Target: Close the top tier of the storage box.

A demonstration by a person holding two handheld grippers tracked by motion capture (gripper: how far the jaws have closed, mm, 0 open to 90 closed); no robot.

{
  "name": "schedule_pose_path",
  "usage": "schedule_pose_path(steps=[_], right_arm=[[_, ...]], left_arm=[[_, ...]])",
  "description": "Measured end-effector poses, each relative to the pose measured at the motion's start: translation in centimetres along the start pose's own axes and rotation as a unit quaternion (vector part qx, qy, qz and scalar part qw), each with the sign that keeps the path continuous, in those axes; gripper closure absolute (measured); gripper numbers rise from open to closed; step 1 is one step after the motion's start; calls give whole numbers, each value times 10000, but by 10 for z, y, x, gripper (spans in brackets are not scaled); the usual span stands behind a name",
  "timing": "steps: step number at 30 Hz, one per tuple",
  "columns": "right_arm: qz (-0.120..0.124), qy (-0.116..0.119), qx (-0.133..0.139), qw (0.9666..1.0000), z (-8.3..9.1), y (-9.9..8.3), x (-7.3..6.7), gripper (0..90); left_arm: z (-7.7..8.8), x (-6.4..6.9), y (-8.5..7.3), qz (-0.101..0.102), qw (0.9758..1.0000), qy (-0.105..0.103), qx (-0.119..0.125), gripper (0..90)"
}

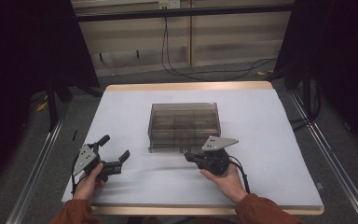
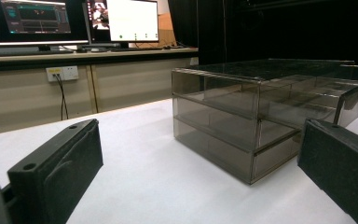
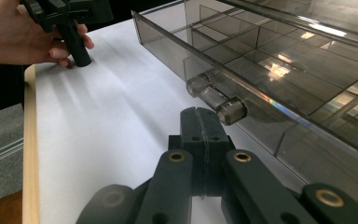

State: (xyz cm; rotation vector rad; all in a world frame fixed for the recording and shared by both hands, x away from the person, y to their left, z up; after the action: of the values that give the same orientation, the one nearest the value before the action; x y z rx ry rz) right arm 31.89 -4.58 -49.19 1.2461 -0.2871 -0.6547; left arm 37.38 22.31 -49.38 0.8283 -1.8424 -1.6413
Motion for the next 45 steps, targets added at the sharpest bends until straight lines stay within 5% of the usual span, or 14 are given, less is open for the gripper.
schedule_pose_path(steps=[45], right_arm=[[24,-189,113,9998,1,9,17,900]], left_arm=[[1,-1,-1,-63,10000,-25,-46,0]])
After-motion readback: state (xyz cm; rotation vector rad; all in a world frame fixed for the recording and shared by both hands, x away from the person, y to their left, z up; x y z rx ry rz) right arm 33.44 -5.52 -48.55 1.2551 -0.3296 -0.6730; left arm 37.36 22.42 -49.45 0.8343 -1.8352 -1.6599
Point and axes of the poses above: each handheld gripper's, and its own axes: z roughly backward along the jaws, y roughly out of its top, x roughly to its right, the point moved 9 cm from there along -z, roughly forward along the jaws, and after that the axes turned 9 degrees about x, right-handed, at the moved point
